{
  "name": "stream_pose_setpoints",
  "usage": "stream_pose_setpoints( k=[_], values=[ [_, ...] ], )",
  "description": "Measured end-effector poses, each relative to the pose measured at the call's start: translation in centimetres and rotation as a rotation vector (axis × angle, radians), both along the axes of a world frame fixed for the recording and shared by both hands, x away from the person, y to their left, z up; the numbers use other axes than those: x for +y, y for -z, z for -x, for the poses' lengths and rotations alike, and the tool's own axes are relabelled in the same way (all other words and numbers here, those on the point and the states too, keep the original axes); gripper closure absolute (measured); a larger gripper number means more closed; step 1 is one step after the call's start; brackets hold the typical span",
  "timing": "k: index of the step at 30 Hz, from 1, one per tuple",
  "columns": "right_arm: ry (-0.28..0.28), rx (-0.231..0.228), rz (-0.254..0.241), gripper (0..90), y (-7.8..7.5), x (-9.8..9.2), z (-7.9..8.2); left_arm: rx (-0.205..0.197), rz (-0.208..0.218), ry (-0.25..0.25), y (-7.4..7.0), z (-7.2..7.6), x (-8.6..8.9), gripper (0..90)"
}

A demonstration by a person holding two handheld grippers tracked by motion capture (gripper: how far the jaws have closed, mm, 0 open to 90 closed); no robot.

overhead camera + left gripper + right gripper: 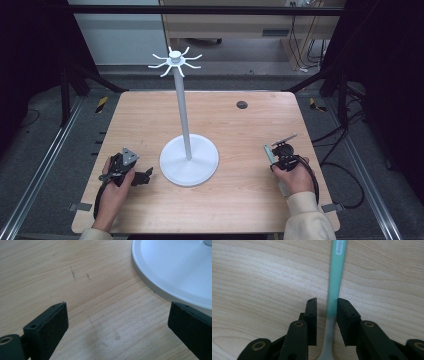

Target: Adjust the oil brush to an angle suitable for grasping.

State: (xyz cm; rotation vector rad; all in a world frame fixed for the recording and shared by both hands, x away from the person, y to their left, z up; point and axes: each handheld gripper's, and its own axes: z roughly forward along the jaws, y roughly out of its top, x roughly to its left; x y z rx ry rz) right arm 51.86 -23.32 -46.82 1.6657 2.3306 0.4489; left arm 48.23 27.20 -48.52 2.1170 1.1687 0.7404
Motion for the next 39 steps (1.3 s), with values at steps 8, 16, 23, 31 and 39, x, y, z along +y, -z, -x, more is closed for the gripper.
stream_pose_setpoints(
  k=[8,16,23,31,39],
  values=[
    [0.009,0.02,0.001,74.0,0.2,-0.3,-0.3,-0.001,-0.002,0.002,0.0,0.0,0.0,2.7],
    [0.014,0.036,-0.004,76.9,0.2,-0.4,-0.3,-0.002,-0.002,0.003,0.0,0.0,-0.1,2.7],
    [0.009,0.035,0.009,80.9,0.2,-0.4,-0.3,-0.002,-0.002,0.003,0.0,0.0,-0.1,2.6],
    [0.02,0.019,-0.01,82.4,-0.1,-0.6,-0.3,-0.002,0.0,0.004,0.0,0.0,0.0,2.6],
    [0.003,-0.04,-0.044,82.4,-1.6,-0.4,0.1,-0.003,0.002,0.002,0.0,0.0,0.0,2.6]
  ],
)
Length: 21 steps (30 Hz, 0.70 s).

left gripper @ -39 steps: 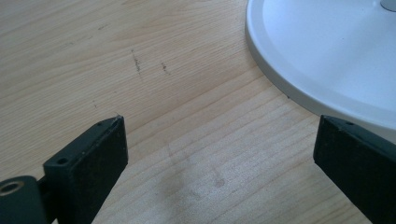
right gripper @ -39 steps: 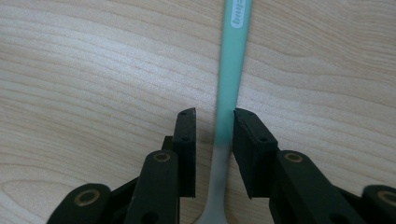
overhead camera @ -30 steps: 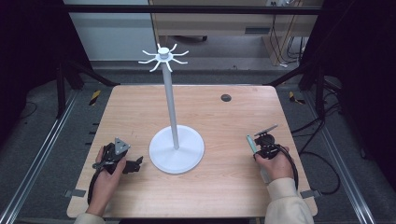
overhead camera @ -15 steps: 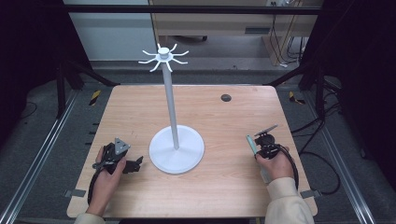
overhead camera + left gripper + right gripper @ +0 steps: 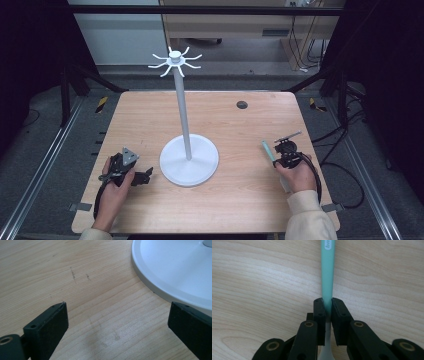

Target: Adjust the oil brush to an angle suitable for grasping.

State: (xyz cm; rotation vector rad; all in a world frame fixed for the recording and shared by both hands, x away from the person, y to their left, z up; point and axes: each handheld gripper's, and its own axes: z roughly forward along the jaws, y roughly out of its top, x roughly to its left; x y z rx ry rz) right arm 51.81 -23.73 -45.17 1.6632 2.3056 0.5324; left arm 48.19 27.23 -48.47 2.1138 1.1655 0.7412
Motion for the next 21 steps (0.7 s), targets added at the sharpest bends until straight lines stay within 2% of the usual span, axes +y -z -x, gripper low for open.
stream_pose_setpoints(
  k=[1,4,6,8,10,11,12,15,21],
  values=[
    [0.0,0.0,0.0,82.4,0.0,0.0,0.0,0.0,0.001,0.0,0.0,0.0,0.0,2.6],
    [-0.02,-0.052,-0.014,82.4,-0.9,0.5,0.2,0.0,0.002,-0.002,0.0,0.0,0.0,2.6],
    [-0.038,-0.091,-0.031,82.4,-1.5,0.8,0.3,0.0,0.001,-0.002,0.0,0.0,0.1,2.7],
    [-0.074,-0.16,-0.043,82.4,-2.3,1.4,0.4,-0.002,0.001,-0.004,0.0,0.0,0.1,2.7],
    [-0.076,-0.174,-0.053,82.5,-2.5,1.5,0.5,-0.002,0.001,-0.005,0.0,0.0,0.1,2.7],
    [-0.091,-0.215,-0.055,82.5,-3.0,1.9,0.6,-0.002,0.0,-0.005,0.0,0.0,0.1,2.7],
    [-0.091,-0.215,-0.055,82.5,-3.0,1.9,0.6,-0.002,0.0,-0.005,0.0,0.0,0.1,2.7],
    [-0.106,-0.269,-0.077,82.5,-3.5,2.2,0.8,-0.001,-0.001,-0.003,0.0,0.0,0.0,2.6],
    [-0.115,-0.34,-0.114,82.5,-4.6,2.4,1.3,-0.002,0.001,-0.004,0.0,0.0,0.0,2.7]
  ],
)
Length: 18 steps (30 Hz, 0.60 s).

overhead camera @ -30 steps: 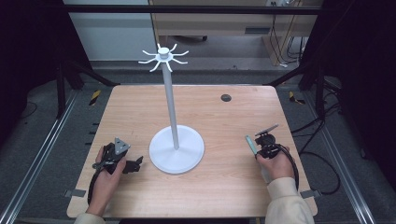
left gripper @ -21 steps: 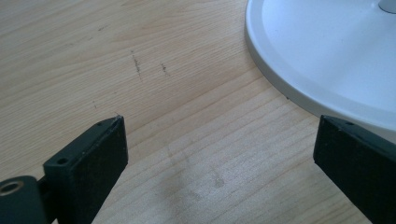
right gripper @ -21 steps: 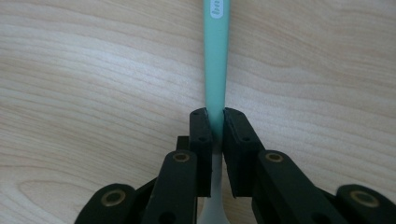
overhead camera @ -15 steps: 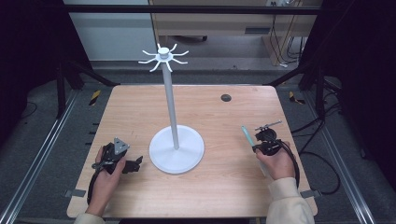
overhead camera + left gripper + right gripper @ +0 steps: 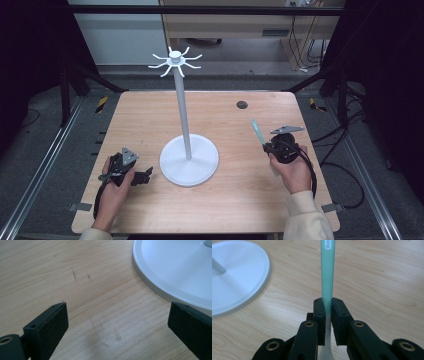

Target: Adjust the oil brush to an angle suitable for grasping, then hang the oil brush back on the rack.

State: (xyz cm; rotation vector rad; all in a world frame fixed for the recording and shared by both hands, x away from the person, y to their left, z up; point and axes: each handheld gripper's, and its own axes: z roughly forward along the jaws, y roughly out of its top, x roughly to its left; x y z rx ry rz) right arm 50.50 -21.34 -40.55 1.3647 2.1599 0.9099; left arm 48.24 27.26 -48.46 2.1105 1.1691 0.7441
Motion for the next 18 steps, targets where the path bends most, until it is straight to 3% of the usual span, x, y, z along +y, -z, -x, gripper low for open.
stream_pose_setpoints(
  k=[6,13,18],
  values=[
    [-0.012,-0.038,-0.044,82.5,-1.0,0.2,0.3,-0.001,-0.002,-0.003,0.0,0.0,0.1,2.7],
    [-0.044,-0.093,-0.129,82.5,-2.8,0.6,0.8,-0.002,-0.001,-0.005,-0.1,0.0,0.2,2.7],
    [-0.069,-0.133,-0.164,82.5,-4.2,1.1,0.7,-0.022,0.001,-0.015,-0.3,0.1,0.3,2.6]
  ],
)
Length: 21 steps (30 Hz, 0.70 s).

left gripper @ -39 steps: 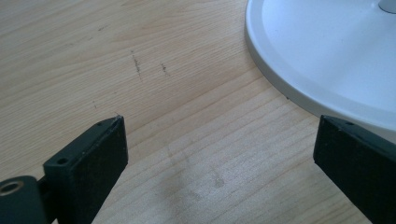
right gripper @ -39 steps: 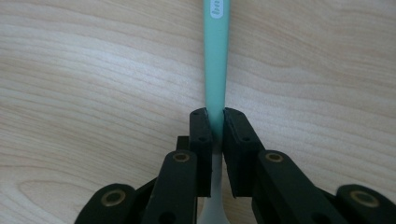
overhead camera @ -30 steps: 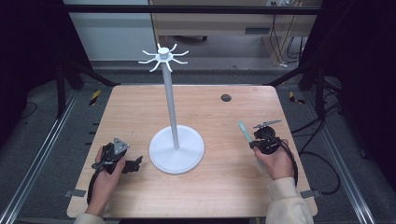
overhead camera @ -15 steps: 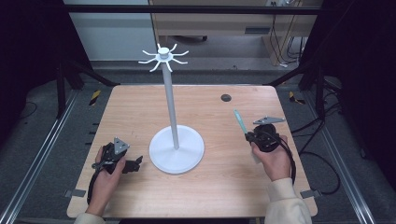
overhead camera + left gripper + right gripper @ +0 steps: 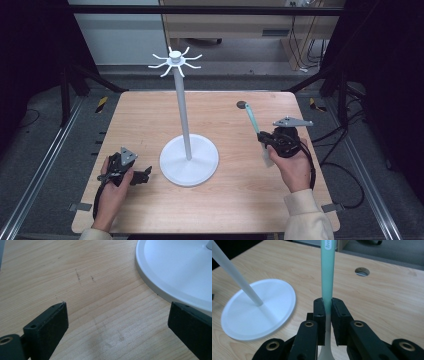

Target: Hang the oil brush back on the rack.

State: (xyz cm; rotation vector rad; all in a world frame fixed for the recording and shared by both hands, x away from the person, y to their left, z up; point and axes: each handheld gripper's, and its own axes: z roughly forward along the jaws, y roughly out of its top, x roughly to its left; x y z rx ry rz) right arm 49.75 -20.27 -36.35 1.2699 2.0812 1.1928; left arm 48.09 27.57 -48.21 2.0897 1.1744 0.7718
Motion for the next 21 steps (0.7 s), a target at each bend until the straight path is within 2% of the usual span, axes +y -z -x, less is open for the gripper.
stream_pose_setpoints(
  k=[4,8,15,18,21],
  values=[
    [-0.011,-0.038,-0.017,82.5,-1.5,0.4,-0.3,-0.001,-0.002,-0.006,0.0,0.0,0.1,2.6],
    [-0.022,-0.079,-0.049,82.5,-3.1,0.8,-0.4,-0.016,0.006,-0.005,-0.2,0.0,0.0,2.6],
    [-0.043,-0.152,-0.103,82.5,-5.8,1.5,-0.8,-0.018,-0.003,-0.004,-0.1,0.2,-0.1,2.5],
    [-0.056,-0.18,-0.134,82.5,-6.1,1.7,-0.6,-0.018,-0.006,-0.004,-0.1,0.2,0.0,2.6],
    [-0.054,-0.19,-0.111,82.5,-6.2,2.1,-0.4,-0.018,-0.007,-0.003,-0.1,0.2,0.0,2.5]
  ],
)
